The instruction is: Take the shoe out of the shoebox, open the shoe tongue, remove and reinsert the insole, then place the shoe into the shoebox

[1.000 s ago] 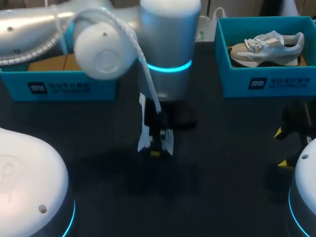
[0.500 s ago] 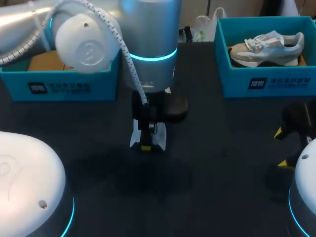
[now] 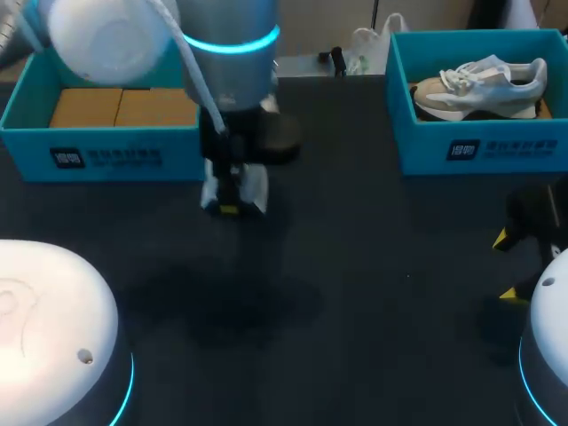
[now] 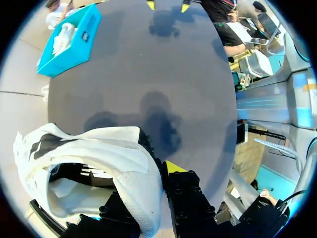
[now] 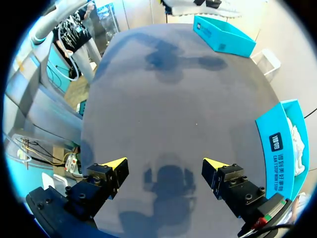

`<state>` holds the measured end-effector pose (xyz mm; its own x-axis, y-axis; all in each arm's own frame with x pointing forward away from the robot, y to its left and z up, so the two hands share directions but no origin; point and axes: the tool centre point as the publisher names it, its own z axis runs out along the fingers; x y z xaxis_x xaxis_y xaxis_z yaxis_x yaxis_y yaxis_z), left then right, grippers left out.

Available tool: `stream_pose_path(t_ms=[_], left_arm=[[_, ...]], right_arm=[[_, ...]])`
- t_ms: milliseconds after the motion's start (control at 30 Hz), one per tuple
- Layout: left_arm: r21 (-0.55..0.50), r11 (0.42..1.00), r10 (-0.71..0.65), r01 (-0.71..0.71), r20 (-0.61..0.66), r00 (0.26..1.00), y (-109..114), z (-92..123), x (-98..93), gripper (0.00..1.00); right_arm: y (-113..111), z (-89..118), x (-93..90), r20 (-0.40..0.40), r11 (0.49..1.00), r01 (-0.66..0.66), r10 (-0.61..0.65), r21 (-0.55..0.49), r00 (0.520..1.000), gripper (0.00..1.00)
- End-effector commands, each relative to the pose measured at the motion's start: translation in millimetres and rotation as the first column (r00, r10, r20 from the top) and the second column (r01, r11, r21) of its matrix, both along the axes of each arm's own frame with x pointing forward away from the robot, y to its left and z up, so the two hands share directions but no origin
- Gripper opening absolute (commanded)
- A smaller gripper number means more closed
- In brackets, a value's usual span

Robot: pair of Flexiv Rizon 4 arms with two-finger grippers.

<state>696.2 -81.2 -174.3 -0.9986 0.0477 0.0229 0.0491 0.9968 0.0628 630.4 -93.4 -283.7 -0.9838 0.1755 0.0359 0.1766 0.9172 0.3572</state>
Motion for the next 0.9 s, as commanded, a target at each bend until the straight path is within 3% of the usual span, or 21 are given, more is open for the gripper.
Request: stream_pose_path(t_ms=[33, 300, 800, 900], left_arm=[[-0.013, 0.999, 0.03, -0.03, 0.015, 0.999, 44, 27, 22.0, 0.0], [0.009, 0.992, 0.123, -0.123, 0.033, 0.992, 95, 48, 73.1, 0.0], [0.013, 0.993, 0.115, -0.115, 0.027, 0.993, 94, 43, 73.1, 0.0], [-0.006, 0.991, 0.132, -0.132, -0.025, 0.991, 105, 39, 93.8, 0.0]], right_arm=[[0, 0, -1.0, 0.001, 1.0, 0.001, -0.001, -0.002, 1.0, 1.0], [0, 0, -1.0, 0.001, 1.0, 0.001, -0.001, -0.002, 1.0, 1.0], [0, 0, -1.0, 0.001, 1.0, 0.001, -0.001, -0.002, 1.0, 1.0], [0, 0, -1.0, 0.001, 1.0, 0.001, -0.001, -0.002, 1.0, 1.0]])
